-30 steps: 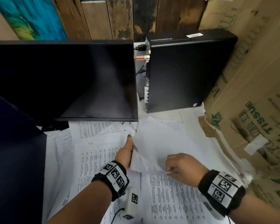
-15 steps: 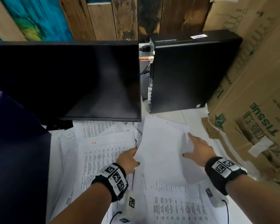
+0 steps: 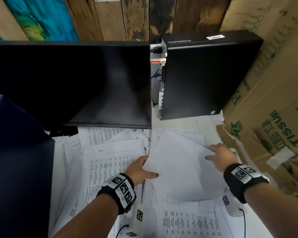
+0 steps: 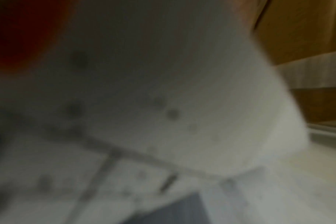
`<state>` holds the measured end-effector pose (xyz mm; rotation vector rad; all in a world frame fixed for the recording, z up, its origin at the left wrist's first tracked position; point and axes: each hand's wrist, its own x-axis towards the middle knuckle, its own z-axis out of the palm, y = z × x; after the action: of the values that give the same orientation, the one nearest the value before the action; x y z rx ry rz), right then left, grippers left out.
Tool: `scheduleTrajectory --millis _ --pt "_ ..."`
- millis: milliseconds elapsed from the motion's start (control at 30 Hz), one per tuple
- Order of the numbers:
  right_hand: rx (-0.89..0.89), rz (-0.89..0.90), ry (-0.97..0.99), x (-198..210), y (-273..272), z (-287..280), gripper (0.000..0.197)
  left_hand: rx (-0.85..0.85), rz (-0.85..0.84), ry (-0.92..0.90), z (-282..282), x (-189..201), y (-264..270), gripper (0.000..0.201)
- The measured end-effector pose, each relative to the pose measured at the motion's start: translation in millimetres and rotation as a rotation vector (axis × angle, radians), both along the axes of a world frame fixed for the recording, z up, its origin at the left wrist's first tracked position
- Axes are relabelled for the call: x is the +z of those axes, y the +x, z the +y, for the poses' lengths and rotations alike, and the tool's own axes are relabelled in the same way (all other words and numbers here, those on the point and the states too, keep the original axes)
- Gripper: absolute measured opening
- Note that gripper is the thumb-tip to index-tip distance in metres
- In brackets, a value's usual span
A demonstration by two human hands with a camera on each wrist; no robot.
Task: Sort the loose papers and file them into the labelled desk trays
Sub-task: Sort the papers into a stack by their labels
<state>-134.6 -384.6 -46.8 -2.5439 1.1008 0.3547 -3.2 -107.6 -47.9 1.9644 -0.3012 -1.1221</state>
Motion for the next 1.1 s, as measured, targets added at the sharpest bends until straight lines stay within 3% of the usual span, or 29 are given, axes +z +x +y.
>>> scheduleTrajectory --millis 100,300,500,567,667,767,933,1100 --pt "-0.103 -0.085 0.063 20.5 -2.4 -10.1 0.037 -0.024 -0.043 0.031 -1.0 -5.7 -0.1 0.077" --pt "-0.249 -0.315 -0.223 93.3 -7.5 -26.4 0.028 -0.013 -0.079 0.027 -1.7 -7.5 0.1 0.063" --pt "-0.045 -0.504 -0.65 129.9 -4.4 3.4 0.014 0.144 -0.099 -0.042 -8.6 -4.1 -2.7 0.031" --pt "0.037 -0.431 -0.69 135.6 -2.6 27.0 0.015 0.158 -0.124 -0.017 -8.1 -6.4 -3.2 0.031" --pt "0.212 -0.197 -0.596 130.5 -2.4 76.6 0.019 0.189 -0.128 -0.013 -7.7 -7.8 -3.1 0.044" --pt "0.415 -0.096 -0.408 109.1 -2.8 122.0 0.025 0.156 -0.152 -0.043 -7.6 -3.8 -6.0 0.056" --pt "0.52 0.104 -0.07 51.3 0.8 152.8 0.031 0.091 -0.191 -0.017 -8.3 0.0 -11.9 0.017" --pt "0.489 0.095 0.145 24.0 3.7 155.9 0.033 0.163 -0.222 -0.013 -4.6 -6.2 -12.2 0.016"
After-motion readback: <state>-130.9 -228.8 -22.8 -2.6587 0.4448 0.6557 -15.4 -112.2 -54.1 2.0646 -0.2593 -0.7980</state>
